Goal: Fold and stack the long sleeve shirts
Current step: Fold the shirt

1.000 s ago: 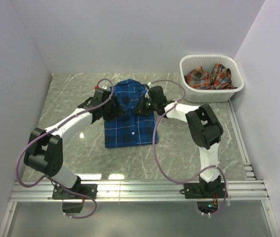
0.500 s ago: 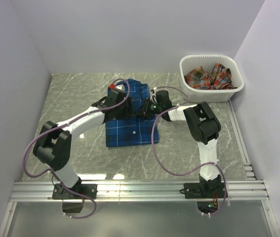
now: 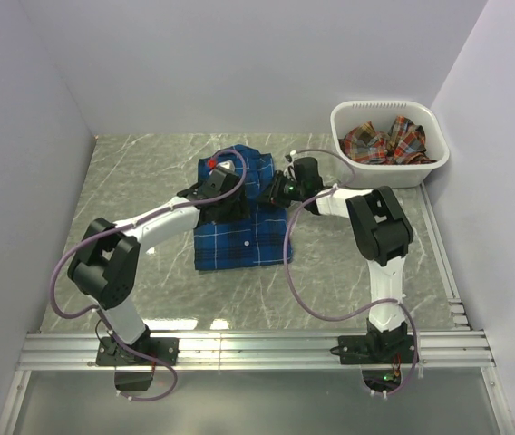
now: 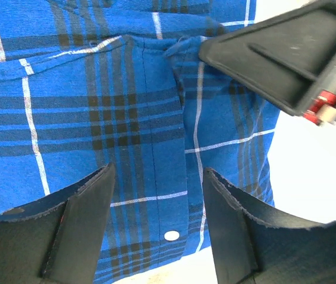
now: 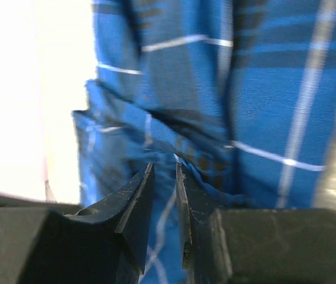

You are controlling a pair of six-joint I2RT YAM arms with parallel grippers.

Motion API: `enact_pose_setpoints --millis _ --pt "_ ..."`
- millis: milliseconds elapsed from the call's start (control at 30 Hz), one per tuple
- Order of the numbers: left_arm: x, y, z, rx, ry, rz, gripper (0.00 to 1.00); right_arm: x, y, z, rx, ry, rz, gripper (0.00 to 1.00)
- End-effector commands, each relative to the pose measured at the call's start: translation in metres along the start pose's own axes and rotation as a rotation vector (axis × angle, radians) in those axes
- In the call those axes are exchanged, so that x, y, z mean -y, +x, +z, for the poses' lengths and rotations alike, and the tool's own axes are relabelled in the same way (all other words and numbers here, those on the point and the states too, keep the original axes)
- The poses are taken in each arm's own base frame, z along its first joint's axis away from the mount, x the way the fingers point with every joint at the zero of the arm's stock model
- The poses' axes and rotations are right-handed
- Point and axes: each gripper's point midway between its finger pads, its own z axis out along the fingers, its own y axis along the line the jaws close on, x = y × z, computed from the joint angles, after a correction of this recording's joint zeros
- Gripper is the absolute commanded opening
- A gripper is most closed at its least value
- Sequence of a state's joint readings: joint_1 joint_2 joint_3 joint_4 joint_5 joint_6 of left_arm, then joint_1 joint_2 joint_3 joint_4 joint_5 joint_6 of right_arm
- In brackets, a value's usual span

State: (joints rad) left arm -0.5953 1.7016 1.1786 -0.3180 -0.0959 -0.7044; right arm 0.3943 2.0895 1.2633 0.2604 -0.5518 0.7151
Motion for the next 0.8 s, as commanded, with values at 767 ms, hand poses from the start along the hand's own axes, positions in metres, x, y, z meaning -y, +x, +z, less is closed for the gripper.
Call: enact_pose_setpoints --millis 767 --pt "-0.012 -0.017 0.05 0.104 -0.401 0.196 0.54 0.041 0.008 0.012 0.004 0.096 0.043 0.27"
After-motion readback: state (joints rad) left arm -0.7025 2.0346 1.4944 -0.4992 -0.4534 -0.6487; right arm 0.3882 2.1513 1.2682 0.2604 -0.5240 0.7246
